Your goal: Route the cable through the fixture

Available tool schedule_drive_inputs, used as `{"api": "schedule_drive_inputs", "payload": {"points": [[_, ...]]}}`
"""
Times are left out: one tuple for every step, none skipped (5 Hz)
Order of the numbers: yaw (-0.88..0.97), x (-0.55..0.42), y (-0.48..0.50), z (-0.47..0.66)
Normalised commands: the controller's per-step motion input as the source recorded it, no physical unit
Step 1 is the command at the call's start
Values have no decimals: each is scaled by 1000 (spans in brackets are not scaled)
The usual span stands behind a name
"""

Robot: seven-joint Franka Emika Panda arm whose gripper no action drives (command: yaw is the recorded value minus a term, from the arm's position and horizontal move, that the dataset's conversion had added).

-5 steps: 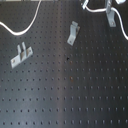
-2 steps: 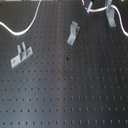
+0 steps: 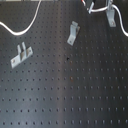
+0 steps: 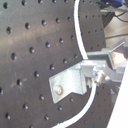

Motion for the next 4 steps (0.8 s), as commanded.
{"api": "schedule_drive_inputs", "payload": {"points": [[226,-48,-26,133],[243,-87,-43,151],[268,-134,-57,169],[234,-124,-43,168]]}}
